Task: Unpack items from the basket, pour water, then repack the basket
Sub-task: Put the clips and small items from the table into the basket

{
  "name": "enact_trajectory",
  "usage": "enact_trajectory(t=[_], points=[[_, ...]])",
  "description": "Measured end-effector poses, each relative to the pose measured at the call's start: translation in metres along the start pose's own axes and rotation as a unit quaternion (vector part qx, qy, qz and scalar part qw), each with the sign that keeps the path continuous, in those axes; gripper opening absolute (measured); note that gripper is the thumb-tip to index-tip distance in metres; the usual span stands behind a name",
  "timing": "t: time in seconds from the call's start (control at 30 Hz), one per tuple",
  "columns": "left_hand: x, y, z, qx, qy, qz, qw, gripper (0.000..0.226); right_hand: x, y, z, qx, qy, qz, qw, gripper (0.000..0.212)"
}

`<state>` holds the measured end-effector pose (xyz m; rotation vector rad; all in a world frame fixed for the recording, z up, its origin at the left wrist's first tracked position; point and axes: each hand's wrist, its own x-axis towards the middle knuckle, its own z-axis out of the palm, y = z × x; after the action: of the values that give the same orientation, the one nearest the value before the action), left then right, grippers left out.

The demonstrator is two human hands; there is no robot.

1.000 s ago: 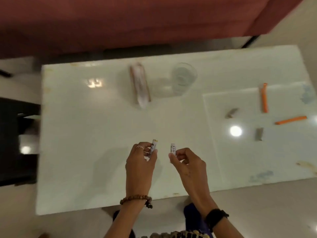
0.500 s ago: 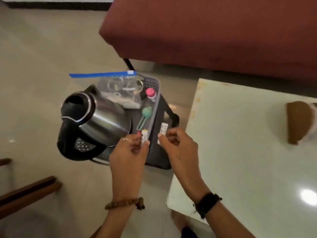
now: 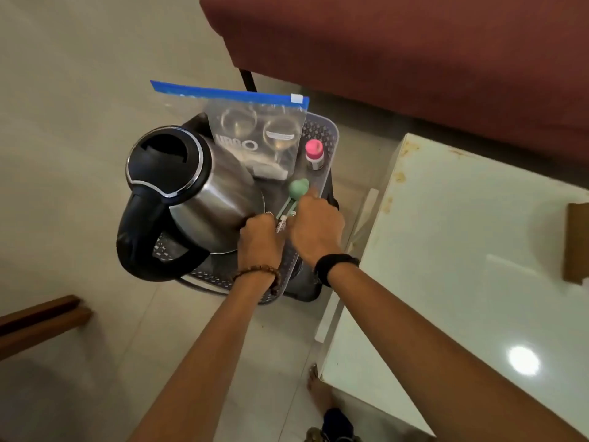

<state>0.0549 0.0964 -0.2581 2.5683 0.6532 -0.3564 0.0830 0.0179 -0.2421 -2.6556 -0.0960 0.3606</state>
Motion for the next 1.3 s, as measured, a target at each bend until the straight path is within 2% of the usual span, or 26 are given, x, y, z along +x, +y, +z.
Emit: enact_trajectory(t=[0.2,0.33,0.43,0.53,0.67,0.87,1.07,1.2,1.3], points=[[-0.002,-0.004,0.012,-0.069,-0.008,-0.008,0.998,0.014,-0.011,0.010,-0.005,0.042,0.016,-0.028,0.999,0.042],[-0.024,0.016,0.000,-0.183,0.047,0.021,0.982,0.006,-0.032,0.025,-0.025,0.194,0.040,-0.026,0.980,0.020],[-0.062,0.047,-0.007,-0.256,0.048,0.070,0.963,0.008,-0.061,0.055,-0.043,0.289,0.074,0.006,0.954,0.011],[-0.110,0.088,0.012,-0.287,-0.015,0.111,0.951,0.011,-0.101,0.108,-0.061,0.358,0.121,0.063,0.924,0.014],[-0.173,0.148,0.062,-0.336,-0.144,0.100,0.925,0.020,-0.156,0.198,-0.083,0.413,0.172,0.168,0.879,0.011],[-0.258,0.252,0.163,-0.286,-0.243,0.166,0.912,0.016,-0.233,0.348,-0.123,0.403,0.231,0.267,0.844,0.012],[-0.337,0.357,0.284,-0.204,-0.324,0.223,0.896,0.009,-0.306,0.511,-0.150,0.379,0.257,0.358,0.814,0.006],[-0.377,0.417,0.359,-0.155,-0.341,0.261,0.890,0.011,-0.339,0.608,-0.165,0.367,0.290,0.406,0.785,0.002],[-0.393,0.451,0.408,-0.108,-0.309,0.308,0.894,0.006,-0.357,0.667,-0.173,0.350,0.291,0.442,0.773,0.007]])
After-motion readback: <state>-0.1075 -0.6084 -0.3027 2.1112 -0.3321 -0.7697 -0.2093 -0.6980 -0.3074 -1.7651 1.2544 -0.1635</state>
